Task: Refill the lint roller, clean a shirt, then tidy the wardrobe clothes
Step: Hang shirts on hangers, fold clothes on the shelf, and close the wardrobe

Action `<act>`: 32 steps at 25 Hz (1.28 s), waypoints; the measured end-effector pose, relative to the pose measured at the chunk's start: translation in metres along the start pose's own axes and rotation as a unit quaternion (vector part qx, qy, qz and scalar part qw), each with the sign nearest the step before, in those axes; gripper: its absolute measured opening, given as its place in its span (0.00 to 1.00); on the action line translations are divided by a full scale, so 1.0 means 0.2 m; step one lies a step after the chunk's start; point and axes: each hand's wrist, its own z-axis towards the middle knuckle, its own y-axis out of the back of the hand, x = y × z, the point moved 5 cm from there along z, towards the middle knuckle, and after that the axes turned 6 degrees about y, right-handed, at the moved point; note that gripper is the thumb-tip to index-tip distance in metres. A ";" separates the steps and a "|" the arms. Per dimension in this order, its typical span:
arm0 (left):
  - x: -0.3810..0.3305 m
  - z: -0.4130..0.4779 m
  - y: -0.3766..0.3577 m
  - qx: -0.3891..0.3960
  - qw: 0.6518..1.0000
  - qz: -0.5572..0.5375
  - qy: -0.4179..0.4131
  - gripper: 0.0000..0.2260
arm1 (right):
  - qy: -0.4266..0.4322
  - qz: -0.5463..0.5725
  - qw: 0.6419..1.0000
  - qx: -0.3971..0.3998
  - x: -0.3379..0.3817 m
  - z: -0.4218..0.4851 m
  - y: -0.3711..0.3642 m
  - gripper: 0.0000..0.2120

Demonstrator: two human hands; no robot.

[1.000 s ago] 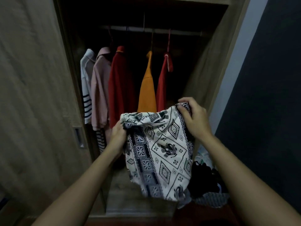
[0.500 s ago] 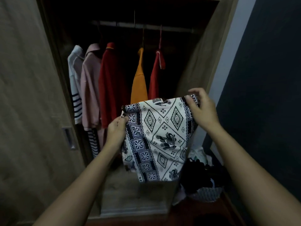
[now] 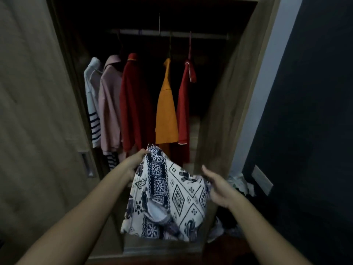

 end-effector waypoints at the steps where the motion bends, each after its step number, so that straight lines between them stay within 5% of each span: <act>1: 0.02 0.01 0.03 0.015 0.999 0.020 0.021 0.14 | 0.048 -0.024 0.997 -0.063 0.07 0.01 0.03 0.34; 3: -0.01 0.03 0.09 -0.005 0.999 0.037 0.018 0.13 | 0.137 -0.087 0.978 -0.132 0.23 0.01 0.08 0.33; 6: -0.07 0.04 0.12 -0.011 0.999 0.025 0.023 0.15 | 0.202 -0.178 0.962 -0.054 0.38 -0.06 0.00 0.25; 9: -0.09 0.06 0.12 0.011 0.999 -0.013 0.027 0.18 | 0.207 -0.275 0.939 0.005 0.42 -0.10 -0.07 0.29; 12: -0.10 0.07 0.11 0.065 0.996 -0.065 0.003 0.17 | 0.206 -0.287 0.935 -0.037 0.43 -0.08 -0.05 0.30; 14: -0.07 0.06 0.09 0.107 0.994 -0.015 -0.010 0.10 | 0.205 -0.275 0.937 -0.062 0.44 -0.07 -0.03 0.31; 16: -0.03 0.09 0.08 0.089 0.995 0.033 -0.036 0.15 | 0.194 -0.293 0.934 -0.058 0.45 -0.08 -0.02 0.34; 20: -0.11 0.09 0.09 -0.011 0.978 0.129 -0.165 0.29 | 0.181 -0.542 0.819 -0.045 0.46 -0.14 -0.04 0.43; 23: -0.17 0.05 0.07 -0.014 0.965 0.130 -0.225 0.17 | 0.181 -0.557 0.809 -0.039 0.42 -0.14 -0.05 0.49; 29: -0.14 0.01 0.08 0.070 0.976 0.114 -0.172 0.08 | 0.152 -0.565 0.811 -0.025 0.41 -0.13 -0.04 0.52; 32: -0.13 -0.07 0.06 0.148 0.951 0.211 -0.170 0.31 | 0.150 -0.602 0.784 -0.036 0.43 -0.14 -0.03 0.54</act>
